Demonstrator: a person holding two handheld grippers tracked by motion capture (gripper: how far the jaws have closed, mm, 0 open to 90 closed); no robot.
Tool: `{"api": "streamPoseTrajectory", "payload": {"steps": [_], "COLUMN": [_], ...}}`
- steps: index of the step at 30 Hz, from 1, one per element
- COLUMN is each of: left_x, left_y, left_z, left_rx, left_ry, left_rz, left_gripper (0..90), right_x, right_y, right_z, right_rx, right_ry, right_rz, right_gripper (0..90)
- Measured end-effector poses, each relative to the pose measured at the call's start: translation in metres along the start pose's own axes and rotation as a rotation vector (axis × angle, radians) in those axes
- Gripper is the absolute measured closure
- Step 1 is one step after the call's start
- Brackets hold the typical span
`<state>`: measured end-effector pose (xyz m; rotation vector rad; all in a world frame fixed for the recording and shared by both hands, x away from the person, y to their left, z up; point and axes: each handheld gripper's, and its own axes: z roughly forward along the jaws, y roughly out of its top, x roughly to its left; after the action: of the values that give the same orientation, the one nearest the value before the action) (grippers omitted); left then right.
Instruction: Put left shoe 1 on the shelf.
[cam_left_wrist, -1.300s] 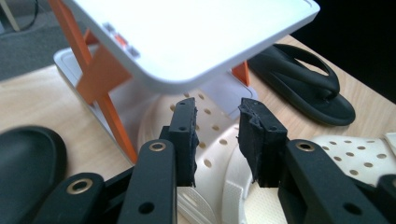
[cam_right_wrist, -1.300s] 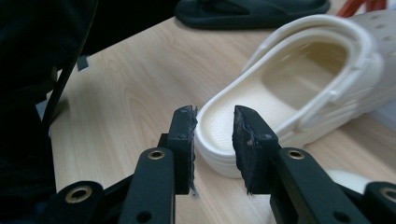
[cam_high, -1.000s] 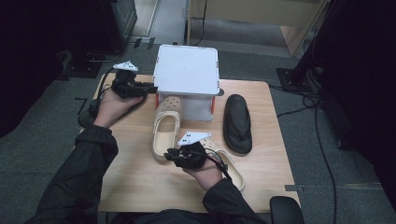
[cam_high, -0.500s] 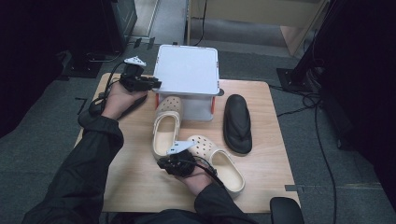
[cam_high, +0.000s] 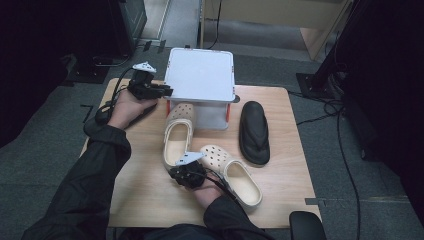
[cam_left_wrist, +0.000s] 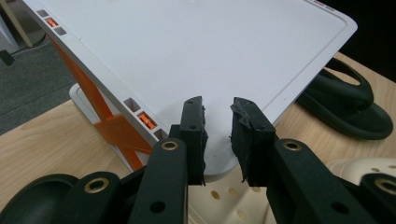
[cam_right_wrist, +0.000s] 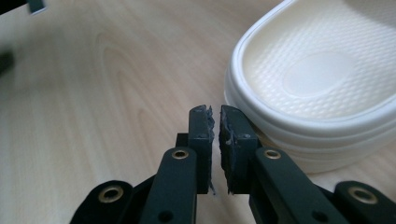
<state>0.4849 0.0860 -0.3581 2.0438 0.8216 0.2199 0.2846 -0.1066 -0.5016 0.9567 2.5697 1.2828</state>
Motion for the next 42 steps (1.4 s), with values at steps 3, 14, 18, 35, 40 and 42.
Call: {"api": "streamPoseTrajectory", "payload": {"steps": [3, 14, 18, 35, 40, 42], "left_x": [0.001, 0.001, 0.001, 0.0, -0.001, -0.001], "left_y": [-0.001, 0.0, 0.0, 0.001, 0.001, 0.001], "left_z": [-0.001, -0.001, -0.001, -0.001, -0.001, -0.001], "left_rx": [0.002, 0.008, 0.006, 0.012, 0.013, 0.015], "left_ry": [-0.007, 0.001, 0.0, 0.007, 0.007, 0.007], "left_rz": [-0.003, 0.002, -0.002, -0.006, -0.008, -0.003], "left_gripper": [75.9, 76.0, 76.1, 76.2, 76.2, 76.2], "right_x": [-0.001, -0.013, -0.023, -0.056, -0.058, -0.059], "right_y": [0.002, 0.014, 0.023, 0.059, 0.07, 0.074], "right_z": [0.001, 0.004, 0.0, 0.011, 0.016, 0.018], "right_rx": [0.004, -0.014, -0.034, -0.008, 0.003, 0.002], "right_ry": [-0.019, -0.098, -0.102, -0.179, -0.158, -0.157], "right_rz": [0.008, -0.004, 0.018, 0.126, 0.133, 0.13], "right_gripper": [85.1, 86.1, 87.1, 88.7, 89.9, 89.8]}}
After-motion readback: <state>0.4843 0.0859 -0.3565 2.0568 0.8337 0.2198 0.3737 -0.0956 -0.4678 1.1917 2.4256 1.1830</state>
